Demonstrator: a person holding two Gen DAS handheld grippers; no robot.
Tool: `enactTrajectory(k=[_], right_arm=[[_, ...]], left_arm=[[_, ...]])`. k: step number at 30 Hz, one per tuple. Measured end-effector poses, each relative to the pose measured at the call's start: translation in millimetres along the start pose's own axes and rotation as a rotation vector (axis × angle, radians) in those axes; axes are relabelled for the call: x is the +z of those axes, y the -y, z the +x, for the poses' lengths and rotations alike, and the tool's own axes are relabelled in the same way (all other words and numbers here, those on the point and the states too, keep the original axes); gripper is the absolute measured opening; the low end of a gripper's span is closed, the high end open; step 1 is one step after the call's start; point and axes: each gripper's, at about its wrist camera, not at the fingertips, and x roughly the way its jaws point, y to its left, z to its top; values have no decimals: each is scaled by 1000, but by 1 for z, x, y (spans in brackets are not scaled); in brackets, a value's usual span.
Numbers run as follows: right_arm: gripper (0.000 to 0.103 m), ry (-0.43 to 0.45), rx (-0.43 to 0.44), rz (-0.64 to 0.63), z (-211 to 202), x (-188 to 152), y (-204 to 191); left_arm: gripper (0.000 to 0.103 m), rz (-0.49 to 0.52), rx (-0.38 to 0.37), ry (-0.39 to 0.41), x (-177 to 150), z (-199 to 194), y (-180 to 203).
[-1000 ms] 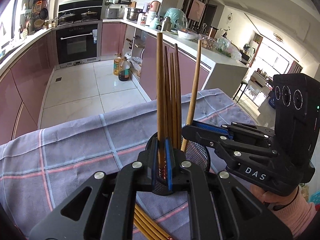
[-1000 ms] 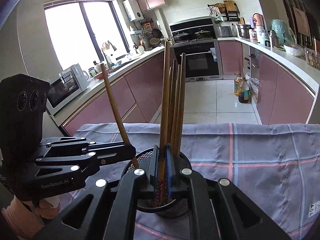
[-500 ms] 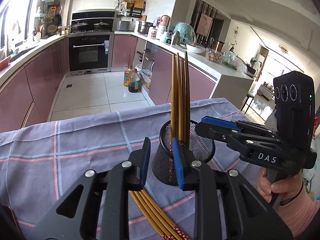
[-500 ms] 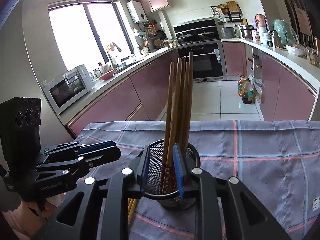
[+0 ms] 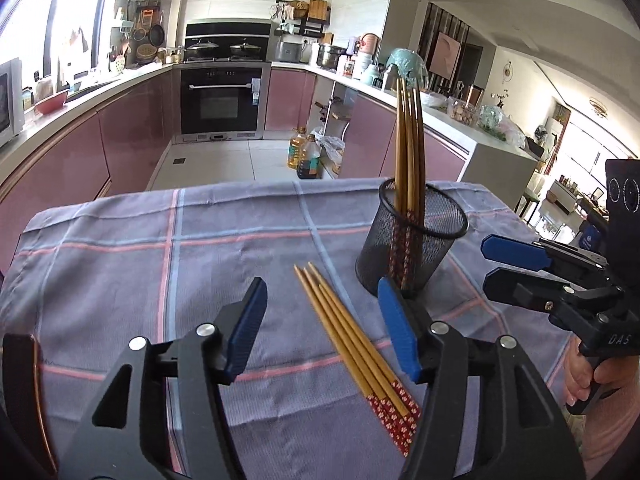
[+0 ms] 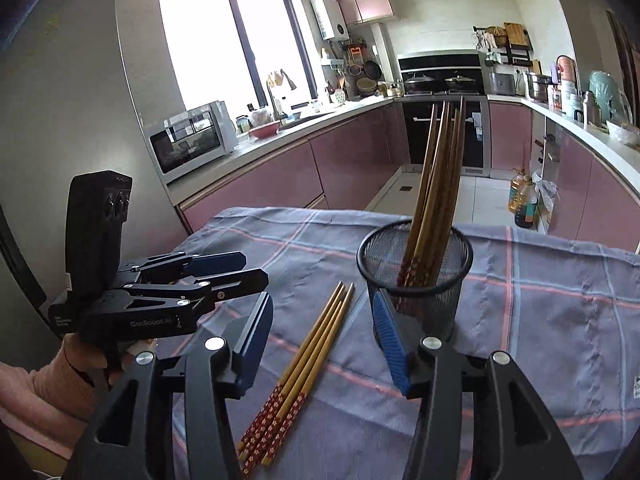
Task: Organize utensils
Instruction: 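Withdraw both tools from the cup back toward the remaining chopsticks, then grasp a chopstick with the left tool while the right tool grasps another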
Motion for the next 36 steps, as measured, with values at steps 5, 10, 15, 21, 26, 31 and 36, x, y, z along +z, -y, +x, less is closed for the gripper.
enactTrajectory(k=[5,10,15,21,26,31,36], right_arm=[[50,-102,-11,46,24,-26,5],[50,-163,-35,71,37,-43,7],[50,-180,-34,92,39,-51,8],[50,-186,-35,94,41,-55,6],[50,-187,-37,86,43,-54,4],[50,-191,-37,81,44,-53,4],[50,-193,-40,76,46,-53,1]], left_arm=[[57,-4,18,-91,-27,17,-1],[56,-14,15,-145,-43,29,-2],[56,-14,16,-180,-53,36,2],[56,-9,18,-201,-55,41,6],[55,6,31,-215,-55,47,11],[53,14,39,-217,-56,48,10],[54,23,47,-221,-55,51,12]])
